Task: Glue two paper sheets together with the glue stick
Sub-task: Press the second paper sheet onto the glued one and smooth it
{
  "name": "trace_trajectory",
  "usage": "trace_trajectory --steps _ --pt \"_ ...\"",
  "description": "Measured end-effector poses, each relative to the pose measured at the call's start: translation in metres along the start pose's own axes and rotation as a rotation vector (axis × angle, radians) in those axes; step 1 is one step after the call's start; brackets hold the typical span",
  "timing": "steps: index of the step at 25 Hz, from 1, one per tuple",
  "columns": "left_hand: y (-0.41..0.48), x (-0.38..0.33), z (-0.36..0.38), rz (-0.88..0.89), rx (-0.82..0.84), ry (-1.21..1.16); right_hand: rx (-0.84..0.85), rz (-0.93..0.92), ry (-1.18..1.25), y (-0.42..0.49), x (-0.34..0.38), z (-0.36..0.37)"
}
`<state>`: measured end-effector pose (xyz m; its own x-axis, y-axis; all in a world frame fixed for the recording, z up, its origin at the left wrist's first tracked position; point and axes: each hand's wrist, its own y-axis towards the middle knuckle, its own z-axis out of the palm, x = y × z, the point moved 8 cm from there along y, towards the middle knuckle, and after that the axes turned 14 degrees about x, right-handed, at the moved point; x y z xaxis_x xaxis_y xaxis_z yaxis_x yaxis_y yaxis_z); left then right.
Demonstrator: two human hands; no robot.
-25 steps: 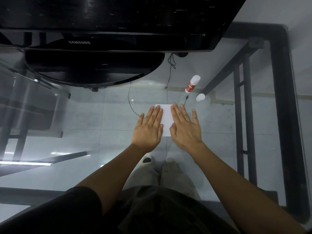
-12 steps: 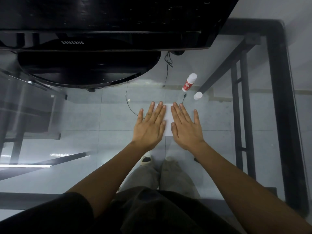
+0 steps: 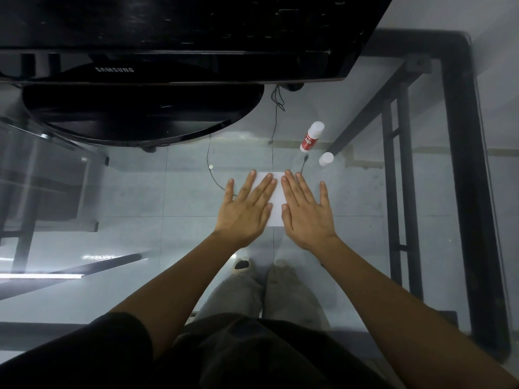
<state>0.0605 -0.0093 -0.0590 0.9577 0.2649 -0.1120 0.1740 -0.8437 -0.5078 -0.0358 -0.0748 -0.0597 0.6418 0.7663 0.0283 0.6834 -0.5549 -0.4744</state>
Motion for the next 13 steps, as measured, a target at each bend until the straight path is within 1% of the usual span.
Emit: trace_trajectory --steps 3,4,6,8,10,13 --pt "-0.001 0.021 -0.005 -0.169 -0.049 -0.101 -0.015 0.009 0.005 -0.001 0.0 0.0" --pt "-0.003 0.02 -0.005 -0.174 -0.055 -0.125 -0.028 0.011 0.012 -0.002 -0.001 0.0" --pt "-0.006 0.007 0.0 -0.103 -0.037 -0.134 -0.039 0.012 0.018 -0.002 -0.001 0.001" --pt "-0.008 -0.001 0.007 -0.052 -0.009 -0.12 -0.012 0.004 0.021 0.0 -0.001 0.004" --pt "-0.006 0.0 0.01 -0.067 -0.007 -0.128 0.007 0.01 0.014 0.001 -0.001 0.004" --pt "-0.007 0.004 0.012 -0.143 -0.041 -0.138 0.014 0.052 -0.022 -0.001 -0.001 0.002"
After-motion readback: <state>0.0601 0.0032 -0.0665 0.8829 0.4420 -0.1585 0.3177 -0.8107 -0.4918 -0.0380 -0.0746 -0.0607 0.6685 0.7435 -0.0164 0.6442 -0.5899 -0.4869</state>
